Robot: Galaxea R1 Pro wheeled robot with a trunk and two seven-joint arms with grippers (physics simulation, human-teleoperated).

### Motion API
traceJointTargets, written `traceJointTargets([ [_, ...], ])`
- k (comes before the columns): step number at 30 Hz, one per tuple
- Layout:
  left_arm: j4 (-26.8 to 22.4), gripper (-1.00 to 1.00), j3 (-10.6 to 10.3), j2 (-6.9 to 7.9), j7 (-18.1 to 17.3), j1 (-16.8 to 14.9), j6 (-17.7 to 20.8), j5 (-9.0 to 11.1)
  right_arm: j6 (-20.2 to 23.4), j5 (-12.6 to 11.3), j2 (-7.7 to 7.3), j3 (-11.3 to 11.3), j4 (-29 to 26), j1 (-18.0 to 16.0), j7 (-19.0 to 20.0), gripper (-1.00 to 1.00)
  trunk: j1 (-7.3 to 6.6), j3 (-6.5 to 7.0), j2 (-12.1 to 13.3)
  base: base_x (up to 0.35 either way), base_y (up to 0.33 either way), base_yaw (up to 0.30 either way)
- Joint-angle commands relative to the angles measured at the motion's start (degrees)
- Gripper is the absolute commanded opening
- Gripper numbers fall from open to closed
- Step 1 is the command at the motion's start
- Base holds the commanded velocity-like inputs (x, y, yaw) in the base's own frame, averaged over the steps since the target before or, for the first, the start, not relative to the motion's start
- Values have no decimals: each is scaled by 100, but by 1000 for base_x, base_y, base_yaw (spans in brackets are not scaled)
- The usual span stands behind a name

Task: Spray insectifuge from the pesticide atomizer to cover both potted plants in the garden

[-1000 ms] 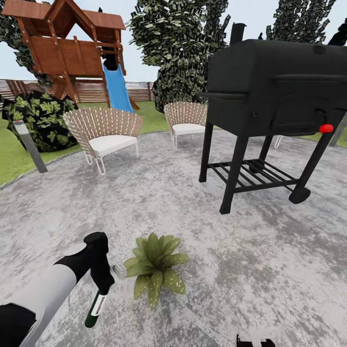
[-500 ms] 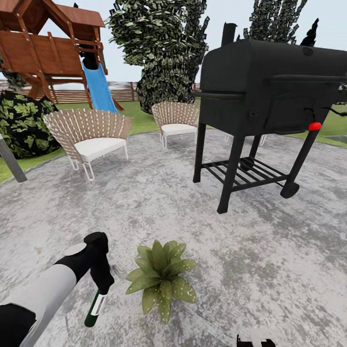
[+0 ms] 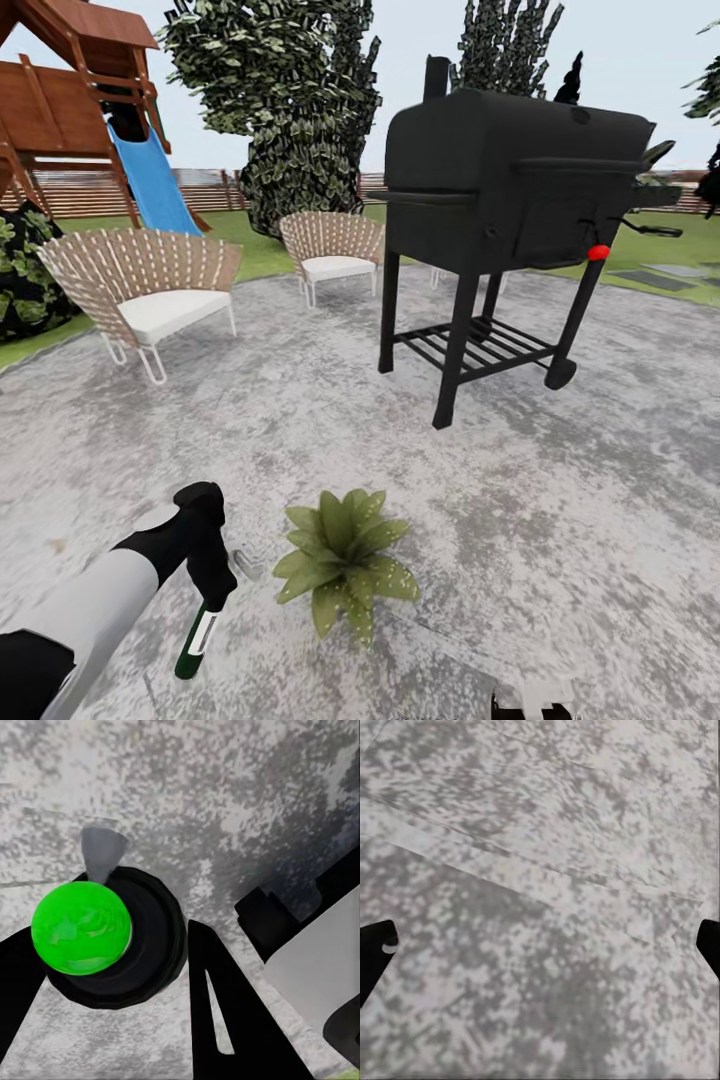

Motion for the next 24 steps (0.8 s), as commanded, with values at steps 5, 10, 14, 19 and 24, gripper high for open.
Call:
traceJointTargets([
  [5, 57, -100, -4, -6, 382, 76, 51, 0, -19, -45, 0, 53, 9, -4, -15, 100, -1, -5, -2, -2, 37, -221],
  [10, 40, -100, 52, -28, 435, 291, 8, 67, -26, -21, -27, 58, 31, -4, 0, 100, -1, -5, -2, 0, 1, -17],
  [14, 49, -100, 106, 52, 475, 569, -25, 69, -27, -20, -22, 66, 31, -4, 7, 100, -1, -5, -2, 0, 0, 0],
  [19, 38, -100, 122, 18, 881, 797, -516, 64, -28, -26, -16, 66, 23, -4, -6, 100, -1, -5, -2, 0, 0, 0],
  [24, -49, -100, 348, 45, 955, 803, -1092, 68, -28, -34, -4, 60, 13, -4, -15, 100, -1, -5, -2, 0, 0, 0],
])
